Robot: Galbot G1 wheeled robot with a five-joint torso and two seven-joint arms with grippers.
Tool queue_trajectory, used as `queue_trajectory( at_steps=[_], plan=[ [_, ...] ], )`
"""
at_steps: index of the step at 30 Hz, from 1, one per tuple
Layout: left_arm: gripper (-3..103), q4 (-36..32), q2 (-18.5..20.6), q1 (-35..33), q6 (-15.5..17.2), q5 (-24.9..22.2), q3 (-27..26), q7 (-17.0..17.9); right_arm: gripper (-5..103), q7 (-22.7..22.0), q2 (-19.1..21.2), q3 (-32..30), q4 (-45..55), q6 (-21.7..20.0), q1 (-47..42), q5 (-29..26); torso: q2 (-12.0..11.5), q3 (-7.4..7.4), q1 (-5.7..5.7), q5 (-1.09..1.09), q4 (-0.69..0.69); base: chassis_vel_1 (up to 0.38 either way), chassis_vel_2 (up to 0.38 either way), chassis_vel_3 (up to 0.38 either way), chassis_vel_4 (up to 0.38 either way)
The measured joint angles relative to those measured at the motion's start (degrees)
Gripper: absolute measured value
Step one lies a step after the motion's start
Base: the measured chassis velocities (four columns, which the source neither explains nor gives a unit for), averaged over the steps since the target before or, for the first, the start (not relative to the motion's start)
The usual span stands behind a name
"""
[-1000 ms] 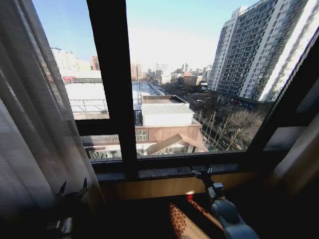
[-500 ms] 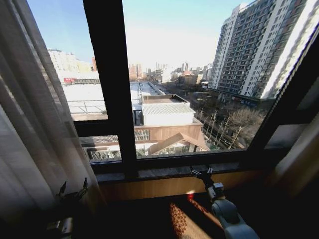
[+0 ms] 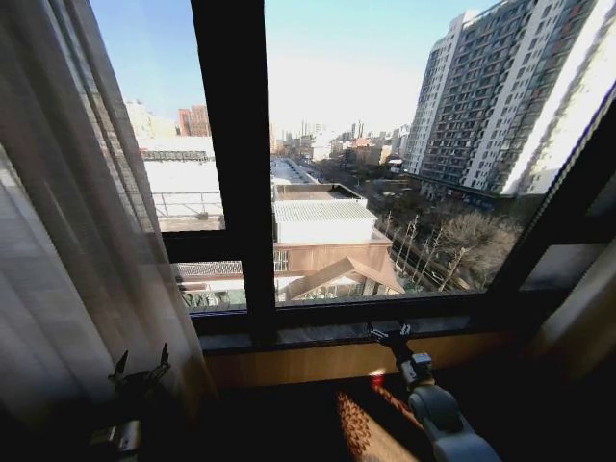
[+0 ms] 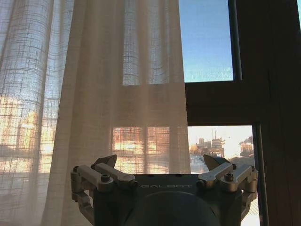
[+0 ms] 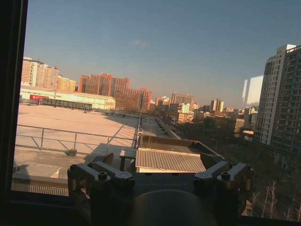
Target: Open the curtains by pulling them apart, changing their state from closed to fully open.
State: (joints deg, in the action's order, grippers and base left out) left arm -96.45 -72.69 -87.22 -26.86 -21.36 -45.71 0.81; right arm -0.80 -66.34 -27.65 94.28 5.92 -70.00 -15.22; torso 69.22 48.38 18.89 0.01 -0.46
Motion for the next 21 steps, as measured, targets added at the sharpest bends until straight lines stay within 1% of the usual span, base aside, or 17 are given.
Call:
queue_trajectory(
  at_steps=[13, 21],
  plan=[
    [100, 0.00, 0.00, 0.00, 0.00, 0.00, 0.00, -0.01, 100, 0.00, 0.01, 0.00, 0.00, 0.00, 0.00, 0.00, 0.00, 0.00, 0.00, -0.02, 0.01, 0.012, 0.007, -0.011, -0.009],
    [100, 0.00, 0.00, 0.00, 0.00, 0.00, 0.00, -0.01, 100, 0.00, 0.00, 0.00, 0.00, 0.00, 0.00, 0.00, 0.00, 0.00, 0.00, 0.00, 0.00, 0.000, 0.000, 0.000, 0.000]
  ],
)
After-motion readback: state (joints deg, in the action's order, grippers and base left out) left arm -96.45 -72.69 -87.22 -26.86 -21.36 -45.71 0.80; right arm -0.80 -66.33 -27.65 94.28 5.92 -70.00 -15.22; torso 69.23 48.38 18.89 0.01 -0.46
